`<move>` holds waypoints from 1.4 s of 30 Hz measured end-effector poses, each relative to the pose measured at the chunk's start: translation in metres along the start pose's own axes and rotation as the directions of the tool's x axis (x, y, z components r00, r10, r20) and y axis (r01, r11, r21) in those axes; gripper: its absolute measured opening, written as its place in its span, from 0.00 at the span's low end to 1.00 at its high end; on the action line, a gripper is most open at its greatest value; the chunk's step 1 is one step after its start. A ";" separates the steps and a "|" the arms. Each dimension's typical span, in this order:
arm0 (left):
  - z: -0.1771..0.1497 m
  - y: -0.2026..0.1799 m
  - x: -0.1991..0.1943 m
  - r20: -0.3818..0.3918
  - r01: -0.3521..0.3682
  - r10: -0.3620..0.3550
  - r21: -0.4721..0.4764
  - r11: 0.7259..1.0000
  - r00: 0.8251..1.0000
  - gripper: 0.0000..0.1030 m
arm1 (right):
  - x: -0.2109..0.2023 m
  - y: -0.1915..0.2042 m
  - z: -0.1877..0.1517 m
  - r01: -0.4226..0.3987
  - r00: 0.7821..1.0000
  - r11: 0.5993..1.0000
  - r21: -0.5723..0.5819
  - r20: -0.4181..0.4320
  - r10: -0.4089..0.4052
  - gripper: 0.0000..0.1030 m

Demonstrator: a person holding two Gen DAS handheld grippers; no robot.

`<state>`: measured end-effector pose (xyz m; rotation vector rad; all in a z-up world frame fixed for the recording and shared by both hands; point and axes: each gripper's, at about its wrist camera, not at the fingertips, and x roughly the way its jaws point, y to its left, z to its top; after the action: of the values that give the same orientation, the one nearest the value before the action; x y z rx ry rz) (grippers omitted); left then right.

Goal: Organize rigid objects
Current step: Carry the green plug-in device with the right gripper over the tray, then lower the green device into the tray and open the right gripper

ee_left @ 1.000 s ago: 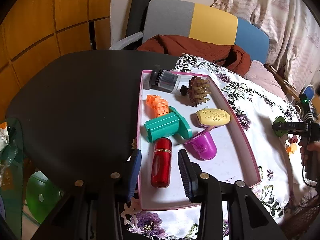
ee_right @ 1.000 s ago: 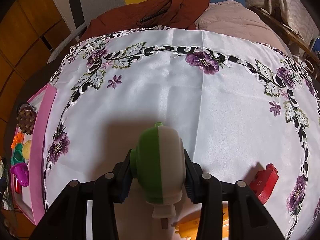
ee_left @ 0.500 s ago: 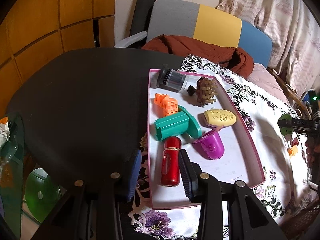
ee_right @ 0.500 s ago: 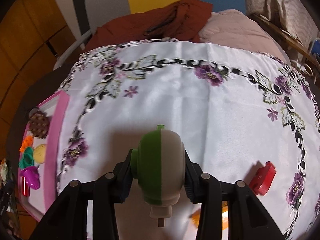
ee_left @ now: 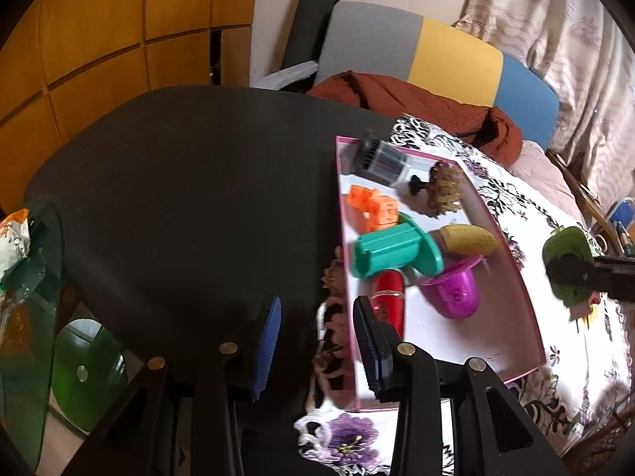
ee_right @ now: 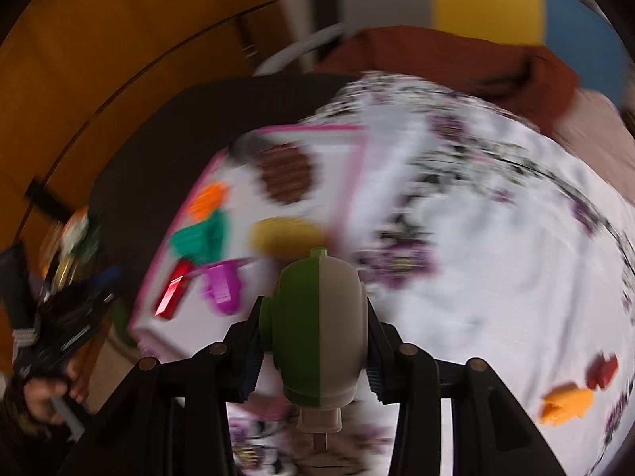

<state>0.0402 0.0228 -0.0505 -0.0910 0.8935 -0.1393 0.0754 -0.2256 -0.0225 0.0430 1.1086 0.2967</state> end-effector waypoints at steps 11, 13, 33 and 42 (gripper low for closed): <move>0.001 0.005 -0.004 0.020 -0.006 0.006 0.002 1.000 1.000 0.38 | 0.074 0.057 -0.006 0.074 0.992 0.997 -0.004 -0.099 -0.074 0.41; 0.000 0.005 -0.005 0.023 -0.005 0.004 0.007 1.000 1.000 0.38 | 0.081 0.054 -0.009 0.055 0.995 0.998 0.028 -0.089 -0.052 0.41; 0.001 -0.009 -0.010 0.023 -0.003 0.002 0.051 0.999 1.000 0.40 | 0.049 0.037 -0.018 0.045 0.998 0.998 0.038 0.047 -0.047 0.47; 0.001 -0.025 -0.017 0.039 0.009 -0.013 0.106 0.994 0.999 0.44 | 0.032 0.024 -0.020 0.022 0.994 0.997 0.069 0.102 -0.029 0.47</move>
<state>0.0284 0.0006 -0.0330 0.0002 0.8443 -0.1942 0.0653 -0.1967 -0.0554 0.1032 1.0155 0.2316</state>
